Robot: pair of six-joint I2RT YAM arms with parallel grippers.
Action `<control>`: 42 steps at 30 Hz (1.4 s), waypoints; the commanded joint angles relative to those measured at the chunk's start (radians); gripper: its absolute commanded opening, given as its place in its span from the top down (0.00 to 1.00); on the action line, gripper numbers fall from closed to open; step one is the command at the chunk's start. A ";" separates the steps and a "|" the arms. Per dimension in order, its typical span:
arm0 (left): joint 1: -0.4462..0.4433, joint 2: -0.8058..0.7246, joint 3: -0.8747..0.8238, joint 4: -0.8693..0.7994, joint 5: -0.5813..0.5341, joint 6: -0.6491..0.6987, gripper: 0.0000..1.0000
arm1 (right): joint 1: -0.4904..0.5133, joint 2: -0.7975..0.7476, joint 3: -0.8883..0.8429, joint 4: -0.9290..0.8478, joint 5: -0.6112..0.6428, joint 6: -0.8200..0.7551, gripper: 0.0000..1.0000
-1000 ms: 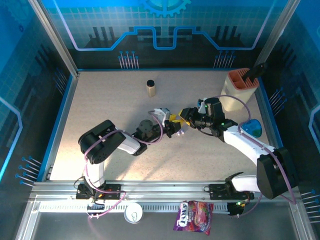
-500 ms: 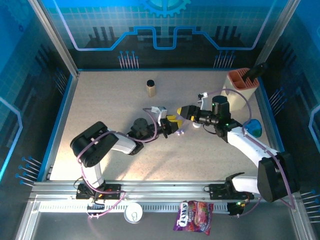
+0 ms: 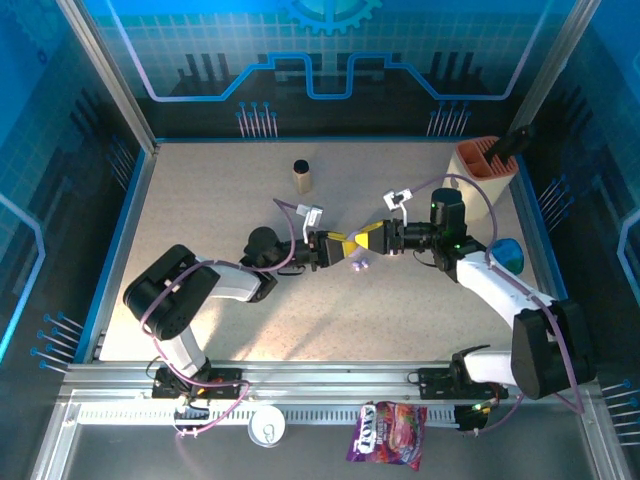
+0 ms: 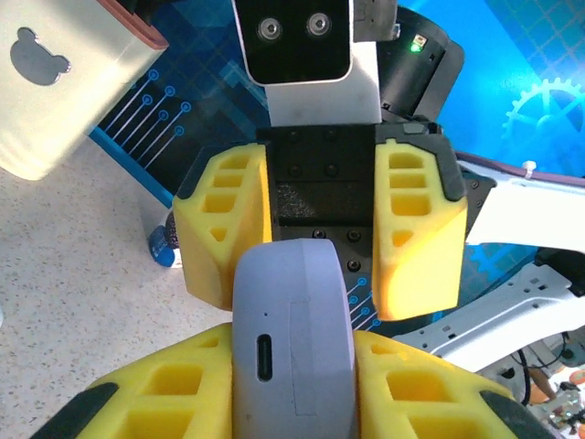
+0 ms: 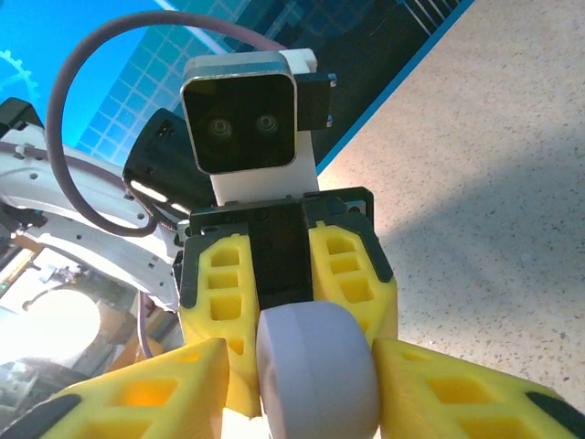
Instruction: Insert the wireless bluetooth earbuds into the charging case
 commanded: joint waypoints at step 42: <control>0.005 0.008 0.062 0.004 -0.262 0.792 0.12 | 0.179 -0.153 -0.068 0.206 0.697 1.022 0.97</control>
